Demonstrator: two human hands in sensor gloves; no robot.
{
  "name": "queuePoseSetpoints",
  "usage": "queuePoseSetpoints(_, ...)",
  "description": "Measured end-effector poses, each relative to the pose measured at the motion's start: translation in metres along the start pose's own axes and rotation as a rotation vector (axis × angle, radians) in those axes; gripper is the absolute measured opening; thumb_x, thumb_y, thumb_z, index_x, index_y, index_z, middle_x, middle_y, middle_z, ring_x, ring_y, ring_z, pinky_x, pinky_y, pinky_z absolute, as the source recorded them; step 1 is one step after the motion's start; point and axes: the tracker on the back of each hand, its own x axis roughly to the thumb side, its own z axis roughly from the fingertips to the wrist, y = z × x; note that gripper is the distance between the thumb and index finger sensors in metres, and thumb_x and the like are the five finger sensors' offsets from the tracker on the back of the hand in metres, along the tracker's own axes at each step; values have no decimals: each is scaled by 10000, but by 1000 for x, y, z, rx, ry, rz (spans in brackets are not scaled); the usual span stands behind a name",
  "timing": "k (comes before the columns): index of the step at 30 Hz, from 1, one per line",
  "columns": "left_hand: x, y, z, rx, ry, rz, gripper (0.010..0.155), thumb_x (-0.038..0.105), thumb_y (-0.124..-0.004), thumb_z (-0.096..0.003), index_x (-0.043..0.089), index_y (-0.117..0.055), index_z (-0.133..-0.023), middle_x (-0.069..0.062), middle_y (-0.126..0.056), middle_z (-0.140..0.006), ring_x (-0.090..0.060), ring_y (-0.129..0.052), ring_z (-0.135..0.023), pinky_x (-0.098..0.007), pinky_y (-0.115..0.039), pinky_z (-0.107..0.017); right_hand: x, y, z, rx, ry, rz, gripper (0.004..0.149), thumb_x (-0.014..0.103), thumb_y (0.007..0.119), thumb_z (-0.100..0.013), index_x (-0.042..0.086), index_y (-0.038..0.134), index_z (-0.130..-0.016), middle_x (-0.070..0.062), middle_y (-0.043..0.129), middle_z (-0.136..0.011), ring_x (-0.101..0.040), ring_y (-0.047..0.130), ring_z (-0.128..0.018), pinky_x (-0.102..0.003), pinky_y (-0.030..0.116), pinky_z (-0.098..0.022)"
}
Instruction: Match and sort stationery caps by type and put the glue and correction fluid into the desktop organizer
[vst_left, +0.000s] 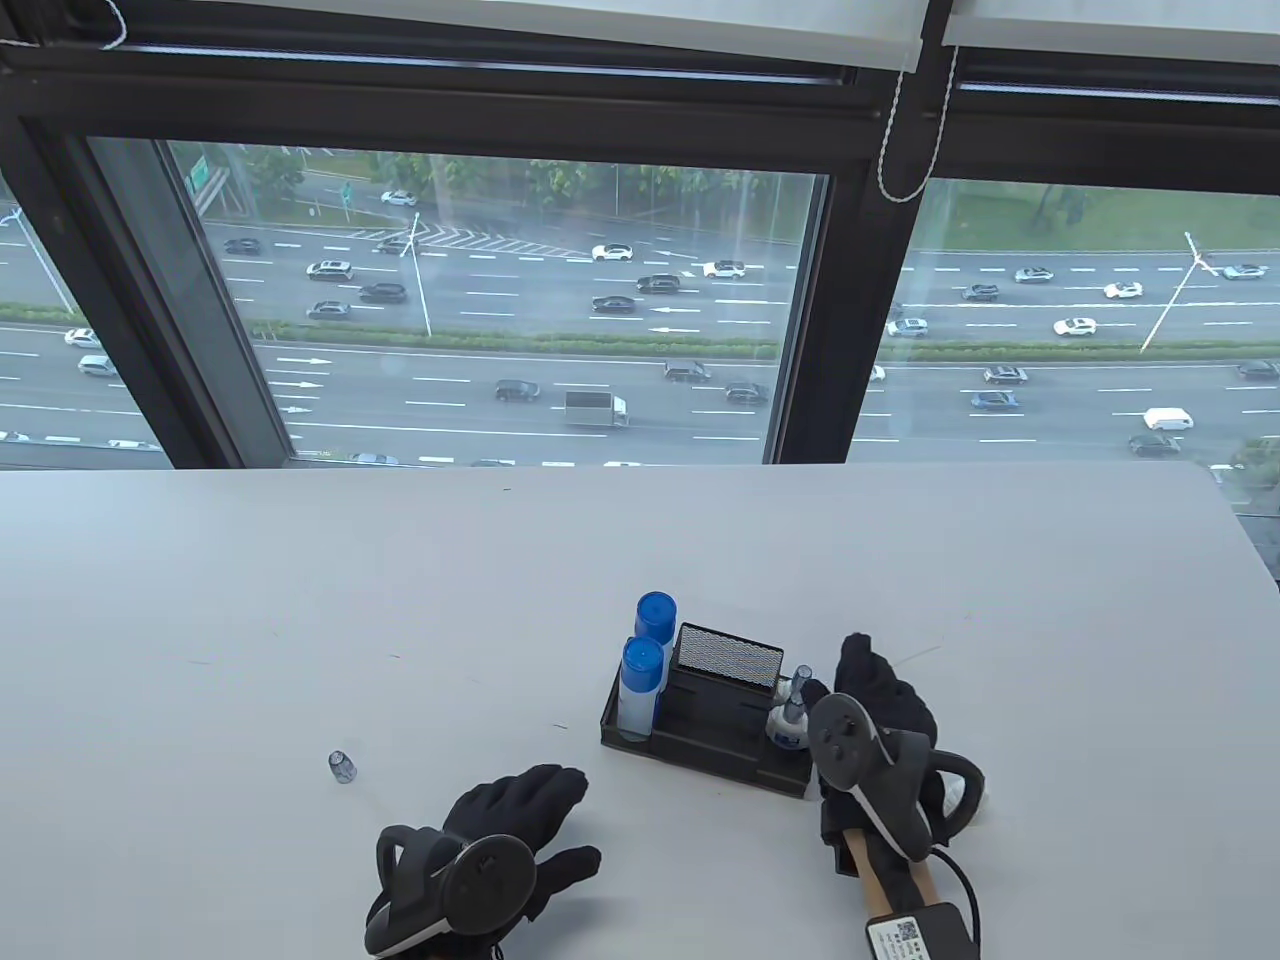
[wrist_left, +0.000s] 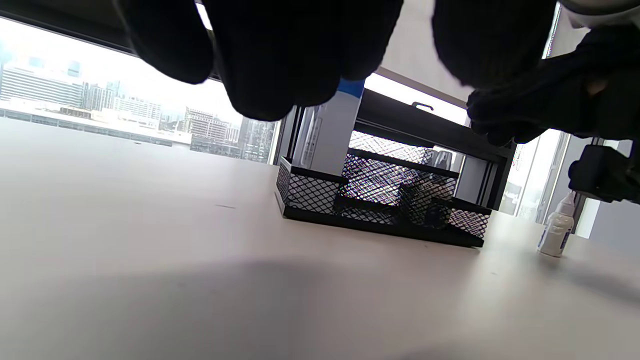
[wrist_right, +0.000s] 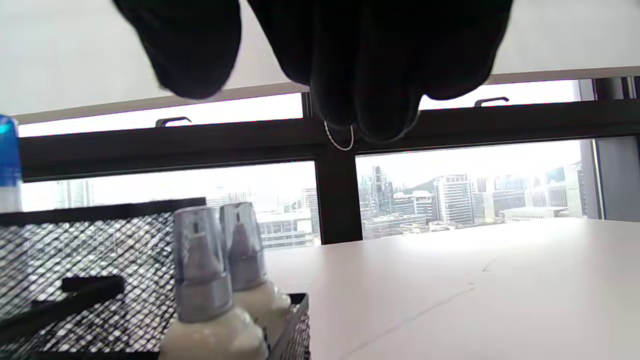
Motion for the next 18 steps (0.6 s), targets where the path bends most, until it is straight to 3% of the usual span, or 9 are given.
queuePoseSetpoints(2, 0, 0, 0, -2, 0, -2, 714, 655, -720, -499, 281, -616, -1099, -44, -754, -1129, -284, -897, -975, -560, -727, -696, -16, -7, -2, 22, 58, 7, 783, 463, 781, -496, 116, 467, -1125, -171, 668, -1061, -377, 786, -893, -566, 643, -681)
queuePoseSetpoints(8, 1, 0, 0, -7, 2, -6, 716, 655, -720, -499, 280, -615, -1100, -46, -757, -1127, -284, -896, -975, -560, -727, -695, -63, 3, 2, 204, 251, 109, 795, 496, 756, -515, 131, 433, -1143, -220, 558, -1124, -445, 711, -950, -602, 604, -697)
queuePoseSetpoints(12, 1, -1, 1, -5, 5, -5, 713, 653, -720, -500, 282, -615, -1099, -46, -754, -1128, -284, -898, -973, -559, -728, -696, -84, 25, 10, 319, 331, 148, 720, 435, 727, -543, 135, 452, -1136, -228, 560, -1122, -430, 755, -921, -585, 635, -681)
queuePoseSetpoints(18, 1, -2, 0, -3, 7, -2, 711, 652, -719, -502, 281, -615, -1099, -43, -755, -1127, -282, -898, -973, -557, -729, -695, -92, 43, 20, 336, 310, 171, 608, 331, 729, -551, 146, 553, -1102, -192, 684, -1063, -358, 859, -835, -528, 715, -634)
